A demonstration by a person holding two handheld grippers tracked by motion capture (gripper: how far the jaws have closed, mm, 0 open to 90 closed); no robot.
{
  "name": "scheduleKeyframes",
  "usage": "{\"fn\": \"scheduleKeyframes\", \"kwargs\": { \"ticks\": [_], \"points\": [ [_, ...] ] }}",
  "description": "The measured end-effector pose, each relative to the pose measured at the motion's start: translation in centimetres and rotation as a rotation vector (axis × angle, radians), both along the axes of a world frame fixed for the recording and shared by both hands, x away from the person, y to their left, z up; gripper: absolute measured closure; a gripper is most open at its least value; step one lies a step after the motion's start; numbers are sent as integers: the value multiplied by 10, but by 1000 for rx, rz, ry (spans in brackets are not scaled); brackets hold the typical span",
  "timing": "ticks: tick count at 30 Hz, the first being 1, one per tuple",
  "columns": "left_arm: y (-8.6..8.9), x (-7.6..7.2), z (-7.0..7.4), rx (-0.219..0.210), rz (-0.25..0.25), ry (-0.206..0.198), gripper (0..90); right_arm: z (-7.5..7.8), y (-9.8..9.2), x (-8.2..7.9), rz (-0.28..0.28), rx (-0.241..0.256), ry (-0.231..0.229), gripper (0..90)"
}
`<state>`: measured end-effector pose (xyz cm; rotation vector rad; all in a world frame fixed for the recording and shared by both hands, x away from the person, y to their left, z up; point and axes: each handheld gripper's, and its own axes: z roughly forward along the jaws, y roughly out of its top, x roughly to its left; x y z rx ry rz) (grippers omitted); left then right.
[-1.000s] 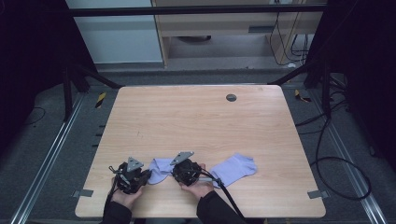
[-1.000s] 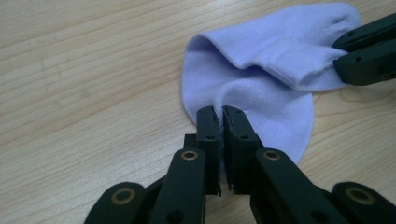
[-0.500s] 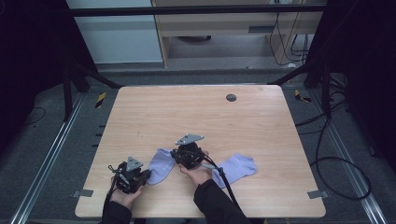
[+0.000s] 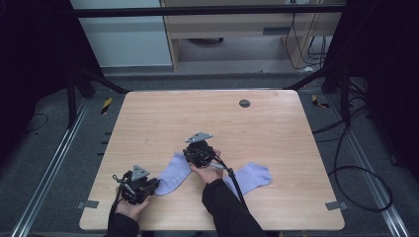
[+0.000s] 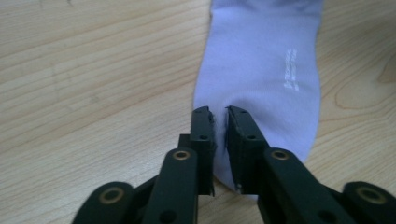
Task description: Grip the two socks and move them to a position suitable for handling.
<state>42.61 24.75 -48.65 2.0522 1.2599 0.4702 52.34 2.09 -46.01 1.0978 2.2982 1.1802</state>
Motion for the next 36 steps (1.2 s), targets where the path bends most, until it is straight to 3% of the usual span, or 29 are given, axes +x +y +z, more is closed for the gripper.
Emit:
{"fn": "scheduleKeyframes", "kwargs": {
  "ticks": [6, 13, 22, 28, 33, 36],
  "points": [
    [7, -3, 5, -37, 48, -10, 694, 6, -11, 2, -10, -3, -12, 698],
    [2, -3, -1, -22, 55, 33, 677, -12, -15, 4, -5, -42, 50, 693],
    [-2, -1, -5, -2, 52, 62, 781, -35, -10, 6, -1, -112, 84, 731],
    [-5, 0, -4, 9, 40, 67, 861, -36, -11, 5, -11, -131, 81, 847],
    [-3, 1, -2, -1, 36, 57, 867, -35, -12, 5, 0, -127, 93, 890],
    [1, 1, 2, -8, 45, 42, 867, -33, -16, 3, 11, -95, 101, 894]
  ]
}}
